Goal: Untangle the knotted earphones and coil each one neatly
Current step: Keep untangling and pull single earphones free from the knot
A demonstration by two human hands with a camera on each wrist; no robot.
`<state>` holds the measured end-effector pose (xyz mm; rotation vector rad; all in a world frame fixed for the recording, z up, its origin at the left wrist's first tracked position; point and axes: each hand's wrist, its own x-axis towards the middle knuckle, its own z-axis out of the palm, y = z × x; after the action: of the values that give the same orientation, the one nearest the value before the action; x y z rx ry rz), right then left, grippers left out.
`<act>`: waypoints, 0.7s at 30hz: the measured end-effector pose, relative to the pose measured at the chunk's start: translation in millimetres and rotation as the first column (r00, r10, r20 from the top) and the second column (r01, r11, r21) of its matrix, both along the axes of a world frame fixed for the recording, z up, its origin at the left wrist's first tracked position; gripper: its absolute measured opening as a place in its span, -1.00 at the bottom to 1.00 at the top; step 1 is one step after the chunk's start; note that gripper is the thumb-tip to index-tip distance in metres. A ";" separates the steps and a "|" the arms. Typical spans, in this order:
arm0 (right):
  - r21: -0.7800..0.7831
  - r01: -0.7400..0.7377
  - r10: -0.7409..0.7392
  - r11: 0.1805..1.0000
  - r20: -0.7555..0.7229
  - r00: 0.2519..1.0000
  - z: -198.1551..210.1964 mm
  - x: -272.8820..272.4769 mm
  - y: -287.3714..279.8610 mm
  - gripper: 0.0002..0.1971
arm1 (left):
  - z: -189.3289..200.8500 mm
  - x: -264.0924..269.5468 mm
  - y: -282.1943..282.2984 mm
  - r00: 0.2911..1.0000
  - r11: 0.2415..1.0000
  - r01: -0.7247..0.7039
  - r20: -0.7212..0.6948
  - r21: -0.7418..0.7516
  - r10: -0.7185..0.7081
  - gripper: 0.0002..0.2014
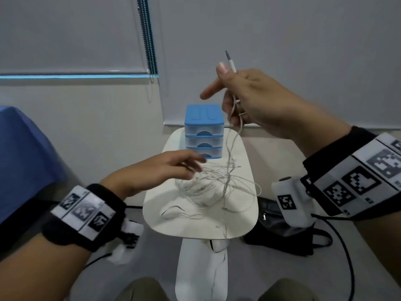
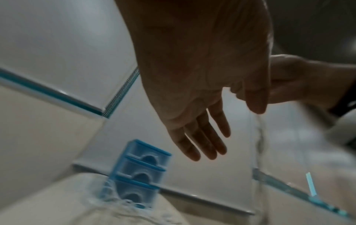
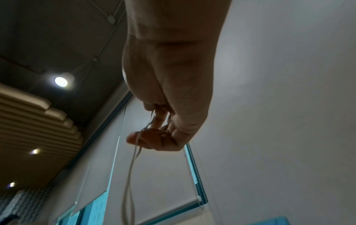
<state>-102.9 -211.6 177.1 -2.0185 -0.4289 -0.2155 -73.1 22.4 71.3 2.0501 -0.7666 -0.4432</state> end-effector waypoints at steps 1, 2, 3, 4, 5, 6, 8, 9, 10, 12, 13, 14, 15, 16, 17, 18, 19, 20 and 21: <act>0.032 -0.030 0.030 0.999 -0.007 1.000 0.9 -0.1 5.2 -0.43 | 0.4 -4.9 -11.9 0.999 0.997 0.031 0.010 -0.069 -0.030 -0.68; 0.084 -0.053 0.055 0.995 -0.017 0.998 1.9 -0.5 9.3 -0.44 | -0.1 -9.5 -24.8 0.999 0.990 0.047 0.022 -0.131 -0.044 -0.74; 0.142 -0.068 0.072 0.988 -0.026 0.997 2.8 -0.7 12.3 -0.45 | -2.2 -13.4 -36.5 0.999 0.983 0.041 0.039 -0.177 -0.035 -0.77; 0.194 -0.072 0.080 0.978 -0.034 0.996 3.3 -0.6 13.3 -0.45 | -5.1 -16.4 -46.7 0.998 0.978 0.022 0.055 -0.208 -0.010 -0.80; 0.226 -0.064 0.075 0.972 -0.037 0.997 4.3 -1.0 12.4 -0.45 | -8.0 -18.8 -53.7 0.998 0.971 0.002 0.062 -0.238 0.013 -0.78; 0.233 -0.043 0.053 0.972 -0.035 0.998 5.7 -1.7 9.4 -0.45 | -11.2 -19.8 -57.4 0.998 0.964 -0.018 0.055 -0.264 0.033 -0.71; 0.169 0.045 -0.045 0.985 -0.002 0.999 8.6 -2.6 -3.0 -0.45 | -17.1 -20.1 -55.9 0.999 0.949 -0.041 0.002 -0.313 0.044 -0.62; 0.114 0.100 -0.105 0.988 0.032 0.994 8.9 -2.2 -11.4 -0.45 | -20.1 -19.7 -51.9 0.999 0.942 -0.045 -0.031 -0.333 0.037 -0.59; 0.061 0.158 -0.162 0.986 0.068 0.984 8.2 -1.7 -20.5 -0.45 | -23.2 -19.3 -47.7 0.998 0.938 -0.046 -0.057 -0.342 0.028 -0.57; -0.048 0.285 -0.277 0.957 0.135 0.952 3.4 1.1 -38.5 -0.45 | -28.6 -19.0 -39.8 0.995 0.939 -0.052 -0.093 -0.340 0.021 -0.55; -0.104 0.351 -0.333 0.930 0.162 0.929 0.0 2.5 -46.3 -0.44 | -30.7 -19.0 -36.0 0.994 0.939 -0.065 -0.103 -0.339 0.032 -0.56; -0.162 0.411 -0.382 0.897 0.183 0.906 -3.3 4.2 -53.4 -0.44 | -32.1 -18.5 -33.0 0.992 0.936 -0.087 -0.113 -0.342 0.051 -0.58; -0.225 0.459 -0.422 0.860 0.195 0.886 -6.8 5.7 -59.9 -0.44 | -33.1 -17.6 -29.7 0.989 0.933 -0.115 -0.124 -0.341 0.077 -0.60; -0.293 0.497 -0.456 0.817 0.201 0.867 -10.6 6.9 -64.8 -0.44 | -33.5 -16.8 -26.4 0.986 0.935 -0.143 -0.129 -0.325 0.106 -0.61; -0.363 0.531 -0.488 0.766 0.208 0.847 -14.0 7.4 -69.1 -0.43 | -34.0 -15.5 -23.1 0.983 0.943 -0.167 -0.123 -0.289 0.137 -0.62; -0.424 0.562 -0.520 0.710 0.222 0.825 -17.1 8.0 -72.1 -0.41 | -34.9 -14.3 -19.1 0.980 0.952 -0.189 -0.114 -0.242 0.166 -0.63; -0.467 0.590 -0.550 0.659 0.236 0.801 -20.1 8.2 -76.0 -0.38 | -35.8 -12.6 -15.2 0.976 0.958 -0.208 -0.107 -0.197 0.190 -0.64; -0.495 0.607 -0.571 0.622 0.245 0.784 -22.5 8.1 -79.7 -0.34 | -37.3 -10.7 -11.0 0.971 0.960 -0.228 -0.106 -0.162 0.213 -0.65; -0.507 0.618 -0.586 0.601 0.247 0.772 -24.4 7.7 -83.9 -0.29 | -39.1 -8.7 -6.0 0.966 0.959 -0.249 -0.109 -0.138 0.236 -0.66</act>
<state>-95.1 -295.5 152.8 -2.7112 0.2337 -0.6296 -81.8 16.4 32.2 1.9369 -0.4701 -0.3268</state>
